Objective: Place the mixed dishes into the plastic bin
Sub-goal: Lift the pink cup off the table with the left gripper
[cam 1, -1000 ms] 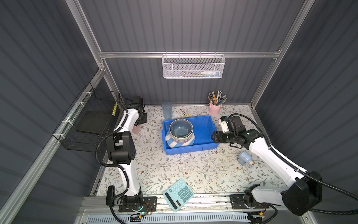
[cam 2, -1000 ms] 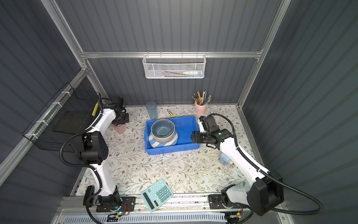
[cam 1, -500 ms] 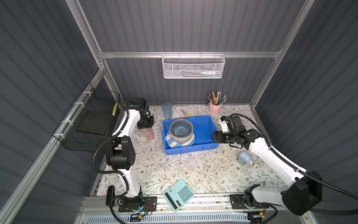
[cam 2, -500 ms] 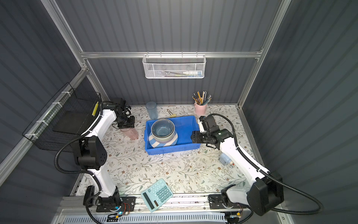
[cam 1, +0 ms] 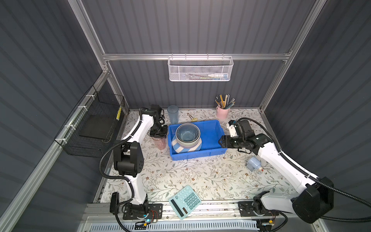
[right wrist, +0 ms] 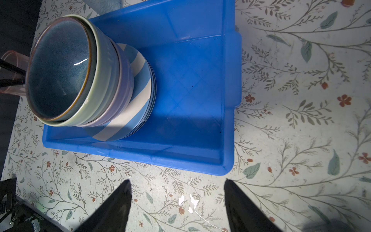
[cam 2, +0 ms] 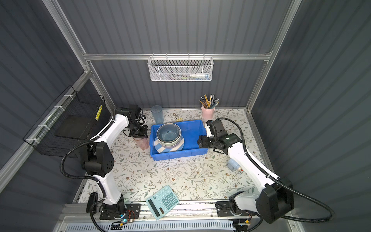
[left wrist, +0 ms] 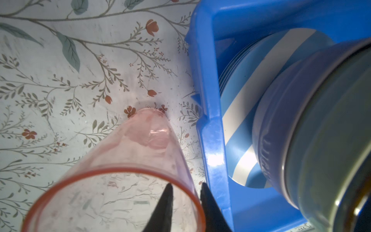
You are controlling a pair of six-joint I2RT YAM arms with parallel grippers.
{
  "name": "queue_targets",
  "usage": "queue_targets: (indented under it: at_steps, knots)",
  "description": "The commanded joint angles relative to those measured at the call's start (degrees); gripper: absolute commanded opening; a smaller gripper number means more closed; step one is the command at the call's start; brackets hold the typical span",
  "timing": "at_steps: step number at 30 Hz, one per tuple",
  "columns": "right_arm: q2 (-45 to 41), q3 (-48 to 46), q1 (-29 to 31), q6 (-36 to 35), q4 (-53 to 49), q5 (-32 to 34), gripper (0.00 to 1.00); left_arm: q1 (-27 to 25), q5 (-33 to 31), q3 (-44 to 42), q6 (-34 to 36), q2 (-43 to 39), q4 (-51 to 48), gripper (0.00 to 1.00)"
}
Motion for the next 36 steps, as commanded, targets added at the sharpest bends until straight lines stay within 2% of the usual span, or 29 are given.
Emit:
queue_targets:
  at_steps: [1, 3, 8, 14, 18, 23, 31, 36]
  knots:
    - [0.12, -0.61, -0.25, 0.14, -0.49, -0.12, 0.73, 0.16, 1.81, 0.23, -0.51, -3.16, -1.41, 0.39]
    - [0.15, -0.61, -0.22, 0.07, -0.56, -0.12, 0.73, 0.13, 1.78, 1.07, -0.93, -4.11, -1.31, 0.44]
    - [0.09, -0.52, -0.22, -0.08, -0.75, -0.02, 0.74, 0.17, -0.72, 3.81, -3.06, -5.95, -1.56, 0.5]
    - [0.01, -0.1, -0.2, -0.44, -0.99, -0.03, 0.74, 0.51, -15.22, 5.06, -6.38, -7.3, -3.44, 0.53]
    - [0.09, 0.23, -0.24, -0.63, -1.18, -0.03, 0.74, 1.69, -18.68, 3.78, -6.31, -7.28, -4.27, 0.53]
    - [0.21, 0.62, -0.24, -0.54, -1.35, -0.43, 0.74, 2.27, -19.79, 1.23, -5.38, -6.82, -3.77, 0.49]
    - [0.1, 0.72, -0.26, -0.28, -1.35, -0.82, 0.74, 2.46, -17.43, -2.52, -4.15, -5.21, -2.23, 0.39]
    - [0.09, 0.56, -0.23, -0.28, -1.48, -0.83, 0.74, 2.55, -16.11, -4.07, -3.73, -4.61, -1.24, 0.27]
